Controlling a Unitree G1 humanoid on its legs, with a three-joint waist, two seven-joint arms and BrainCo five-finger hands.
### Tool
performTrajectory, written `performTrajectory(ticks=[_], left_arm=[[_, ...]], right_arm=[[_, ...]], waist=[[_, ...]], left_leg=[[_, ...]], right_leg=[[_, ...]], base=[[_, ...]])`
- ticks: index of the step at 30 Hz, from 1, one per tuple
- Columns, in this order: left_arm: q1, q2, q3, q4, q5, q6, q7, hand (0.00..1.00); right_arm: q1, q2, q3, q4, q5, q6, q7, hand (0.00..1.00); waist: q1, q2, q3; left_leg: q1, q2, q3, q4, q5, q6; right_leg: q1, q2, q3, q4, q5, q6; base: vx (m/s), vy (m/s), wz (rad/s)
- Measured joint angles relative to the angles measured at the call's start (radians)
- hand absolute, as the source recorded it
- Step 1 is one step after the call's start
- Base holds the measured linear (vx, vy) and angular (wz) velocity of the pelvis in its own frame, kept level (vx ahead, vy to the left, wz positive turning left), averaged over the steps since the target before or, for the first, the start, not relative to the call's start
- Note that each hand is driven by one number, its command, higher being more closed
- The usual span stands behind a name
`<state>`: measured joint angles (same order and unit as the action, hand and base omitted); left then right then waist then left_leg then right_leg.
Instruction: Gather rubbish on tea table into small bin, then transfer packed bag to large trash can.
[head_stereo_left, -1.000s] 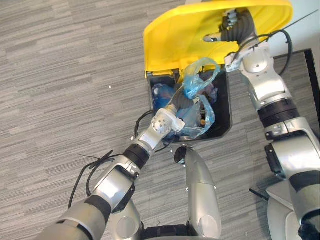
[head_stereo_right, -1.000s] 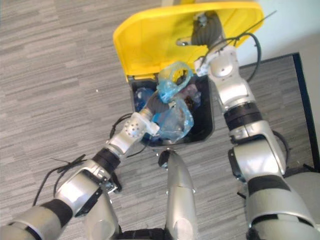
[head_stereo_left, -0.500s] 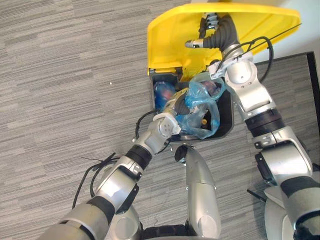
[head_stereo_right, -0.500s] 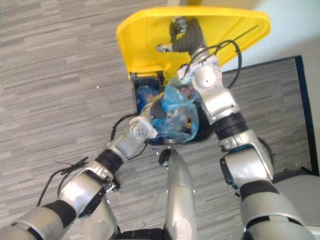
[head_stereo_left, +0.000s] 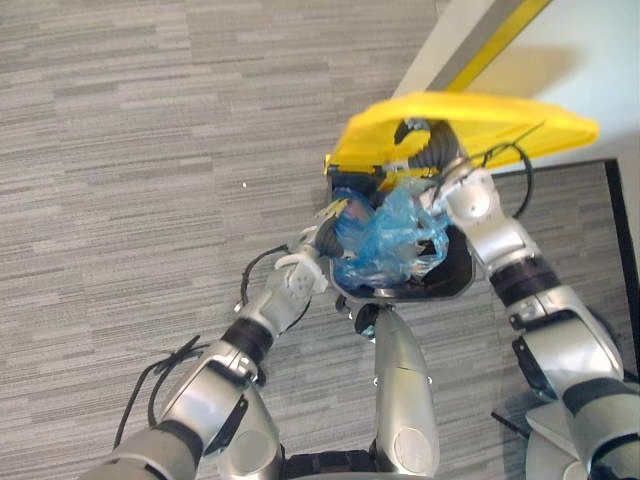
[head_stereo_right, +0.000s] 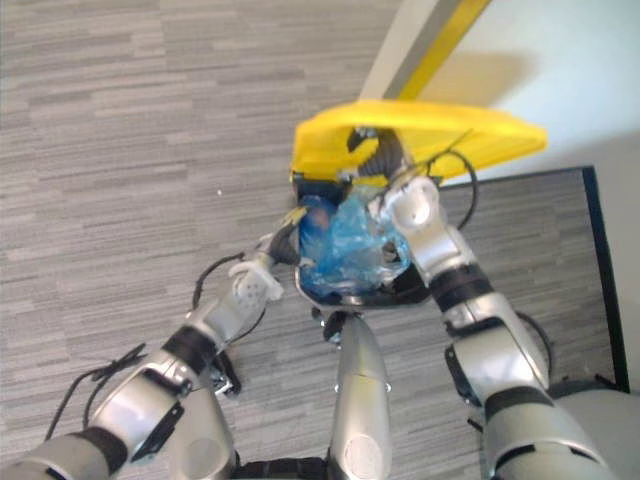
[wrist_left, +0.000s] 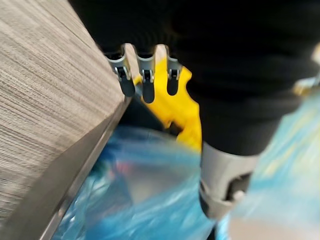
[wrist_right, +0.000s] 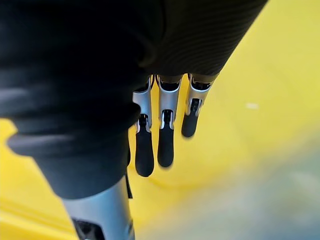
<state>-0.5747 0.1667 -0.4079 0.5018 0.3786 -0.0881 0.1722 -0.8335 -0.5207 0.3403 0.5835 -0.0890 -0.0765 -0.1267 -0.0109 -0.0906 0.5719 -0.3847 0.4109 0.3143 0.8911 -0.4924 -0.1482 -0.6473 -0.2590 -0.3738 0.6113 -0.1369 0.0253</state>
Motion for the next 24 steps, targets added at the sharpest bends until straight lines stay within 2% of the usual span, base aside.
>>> performTrajectory(ticks=[3, 5, 9, 13, 15, 19, 20, 21, 22, 23, 24], left_arm=[[0.09, 0.024, 0.039, -0.09, -0.043, -0.033, 0.0, 0.0], [0.196, 0.044, 0.102, -0.153, -0.096, -0.058, -0.001, 0.0], [0.367, 0.052, 0.215, -0.174, -0.205, -0.068, -0.01, 0.0], [0.511, 0.053, 0.332, -0.084, -0.295, -0.058, -0.052, 0.0], [0.554, 0.053, 0.394, 0.027, -0.314, -0.032, -0.07, 0.0], [0.586, 0.051, 0.431, 0.137, -0.306, -0.009, -0.075, 0.0], [0.593, 0.053, 0.431, 0.165, -0.299, -0.004, -0.075, 0.0], [0.603, 0.052, 0.431, 0.199, -0.298, 0.007, -0.075, 0.0], [0.609, 0.051, 0.431, 0.209, -0.296, 0.01, -0.075, 0.0], [0.631, 0.043, 0.437, 0.238, -0.29, 0.013, -0.074, 0.0], [0.648, 0.036, 0.456, 0.269, -0.285, 0.016, -0.072, 0.0]], right_arm=[[0.075, 0.0, -0.046, -0.005, -0.032, 0.0, 0.006, 0.0], [0.161, 0.001, -0.097, -0.015, -0.059, 0.001, 0.008, 0.0], [0.285, 0.01, -0.148, -0.047, -0.089, 0.006, 0.02, 0.0], [0.409, 0.03, -0.192, -0.088, -0.118, 0.016, 0.047, 0.0], [0.463, 0.086, -0.219, -0.101, -0.149, 0.016, 0.056, 0.0], [0.573, 0.139, -0.22, -0.165, -0.17, 0.016, 0.074, 0.0], [0.636, 0.163, -0.221, -0.2, -0.184, 0.015, 0.081, 0.0], [0.721, 0.207, -0.222, -0.222, -0.186, 0.014, 0.089, 0.0], [0.75, 0.226, -0.222, -0.222, -0.186, 0.015, 0.09, 0.0], [0.825, 0.265, -0.219, -0.221, -0.186, 0.015, 0.101, 0.0], [0.908, 0.299, -0.219, -0.206, -0.187, 0.016, 0.112, 0.0]], waist=[[0.011, 0.001, 0.0], [0.022, 0.002, -0.001], [0.035, 0.005, -0.002], [0.054, 0.007, -0.004], [0.061, 0.007, -0.005], [0.063, 0.005, -0.026], [0.059, 0.004, -0.056], [0.051, -0.017, -0.108], [0.044, -0.027, -0.128], [0.019, -0.023, -0.172], [-0.016, -0.031, -0.202]], left_leg=[[0.028, -0.009, -0.003, -0.003, -0.003, 0.005], [0.056, -0.023, -0.014, -0.008, -0.006, 0.007], [0.109, -0.041, -0.023, -0.017, -0.01, 0.015], [0.172, -0.055, -0.023, -0.016, -0.02, 0.028], [0.21, -0.058, -0.015, -0.01, -0.026, 0.035], [0.231, -0.054, 0.025, -0.015, -0.026, 0.037], [0.231, -0.056, 0.049, -0.025, -0.016, 0.033], [0.239, -0.07, 0.091, -0.066, -0.001, 0.053], [0.248, -0.078, 0.11, -0.087, 0.004, 0.062], [0.264, -0.083, 0.145, -0.149, 0.031, 0.074], [0.3, -0.092, 0.151, -0.227, 0.071, 0.07]], right_leg=[[0.03, -0.008, 0.0, 0.005, -0.007, 0.002], [0.063, -0.023, -0.005, 0.011, -0.015, 0.007], [0.118, -0.043, -0.009, 0.026, -0.033, 0.018], [0.176, -0.061, -0.006, 0.04, -0.046, 0.024], [0.211, -0.059, -0.001, 0.026, -0.045, 0.027], [0.233, -0.022, 0.015, -0.06, 0.02, 0.031], [0.233, -0.005, 0.029, -0.113, 0.07, 0.031], [0.228, 0.002, 0.055, -0.178, 0.126, 0.052], [0.23, 0.003, 0.067, -0.205, 0.144, 0.064], [0.216, 0.017, 0.111, -0.171, 0.145, 0.044], [0.213, 0.042, 0.154, -0.001, 0.096, 0.006]], base=[[-0.02, -0.005, 0.1], [-0.02, -0.001, 0.15], [-0.02, -0.002, 0.15], [-0.04, 0.019, 0.05], [-0.09, 0.042, -0.06], [-0.1, 0.05, -0.29], [-0.15, 0.087, -0.65], [-0.12, 0.074, -0.6], [-0.11, 0.063, -0.5], [-0.06, 0.022, -0.2], [-0.05, 0.019, -0.13]])
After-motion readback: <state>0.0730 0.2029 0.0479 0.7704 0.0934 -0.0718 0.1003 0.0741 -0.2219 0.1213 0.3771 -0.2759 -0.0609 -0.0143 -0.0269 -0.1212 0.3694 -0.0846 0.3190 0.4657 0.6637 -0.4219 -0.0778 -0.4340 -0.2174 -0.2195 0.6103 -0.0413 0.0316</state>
